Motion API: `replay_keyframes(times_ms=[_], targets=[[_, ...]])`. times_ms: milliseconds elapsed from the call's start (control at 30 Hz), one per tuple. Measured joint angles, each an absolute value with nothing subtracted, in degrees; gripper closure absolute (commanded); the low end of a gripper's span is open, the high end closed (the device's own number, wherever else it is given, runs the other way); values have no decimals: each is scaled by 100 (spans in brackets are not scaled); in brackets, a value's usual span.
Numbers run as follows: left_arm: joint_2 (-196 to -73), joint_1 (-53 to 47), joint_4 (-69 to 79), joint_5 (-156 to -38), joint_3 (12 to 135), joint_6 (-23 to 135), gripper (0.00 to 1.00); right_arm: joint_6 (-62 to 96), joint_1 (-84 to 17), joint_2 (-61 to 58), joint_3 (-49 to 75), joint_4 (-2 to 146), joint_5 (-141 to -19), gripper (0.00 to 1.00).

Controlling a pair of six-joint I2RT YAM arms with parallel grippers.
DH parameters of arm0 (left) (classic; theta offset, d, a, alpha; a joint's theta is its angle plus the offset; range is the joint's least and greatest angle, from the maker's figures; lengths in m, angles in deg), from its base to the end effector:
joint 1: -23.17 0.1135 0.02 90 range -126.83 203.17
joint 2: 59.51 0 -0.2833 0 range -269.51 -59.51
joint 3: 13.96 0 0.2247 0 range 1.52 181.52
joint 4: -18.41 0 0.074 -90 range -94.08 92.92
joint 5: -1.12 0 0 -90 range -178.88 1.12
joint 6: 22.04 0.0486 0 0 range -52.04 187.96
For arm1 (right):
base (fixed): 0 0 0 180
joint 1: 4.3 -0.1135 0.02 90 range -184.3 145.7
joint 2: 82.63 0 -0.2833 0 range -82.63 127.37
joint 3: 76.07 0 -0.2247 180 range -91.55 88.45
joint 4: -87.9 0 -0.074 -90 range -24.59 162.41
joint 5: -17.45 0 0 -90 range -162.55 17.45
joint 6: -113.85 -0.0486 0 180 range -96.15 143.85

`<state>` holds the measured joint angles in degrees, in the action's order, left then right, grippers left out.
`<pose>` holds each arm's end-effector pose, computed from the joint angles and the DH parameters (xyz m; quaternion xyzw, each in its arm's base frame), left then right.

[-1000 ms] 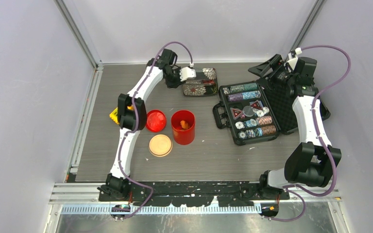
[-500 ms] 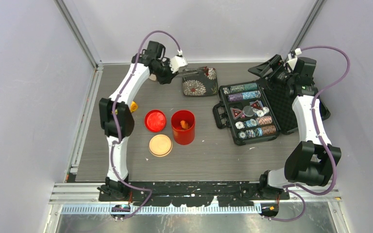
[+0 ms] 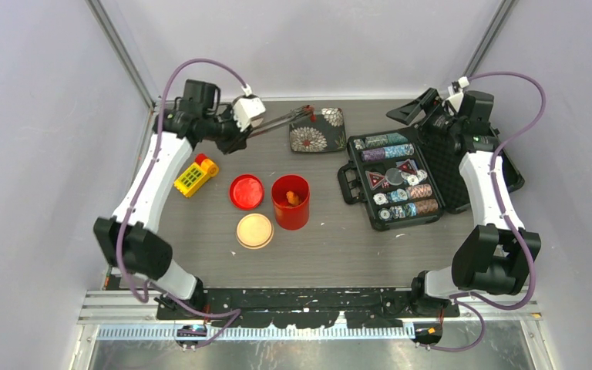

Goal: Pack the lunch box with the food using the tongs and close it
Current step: Place the fake food in the packing box.

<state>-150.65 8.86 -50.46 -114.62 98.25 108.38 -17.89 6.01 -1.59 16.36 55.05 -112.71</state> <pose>0.2995 -0.0982 0.3903 0.4893 0.7709 -0.1232 0.3888 0.2995 -0.0226 0.3696 0.1873 0.7965 0.4150 0.3980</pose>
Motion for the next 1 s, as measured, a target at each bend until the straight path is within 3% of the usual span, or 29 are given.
replay_keyframes(times_ms=[433, 800, 1000], targets=[[-12164, 932, -6200, -11600, 7840, 11258, 96, -1216, 115, -162, 1625, 5065, -11258, 18], [-11561, 932, -6773, -11477, 7130, 11470, 94, -713, -151, -214, 1622, 4689, -11230, 18], [-11543, 932, -6812, -11379, 6957, 11446, 78, -534, -151, -391, 1622, 4538, -11202, 18]])
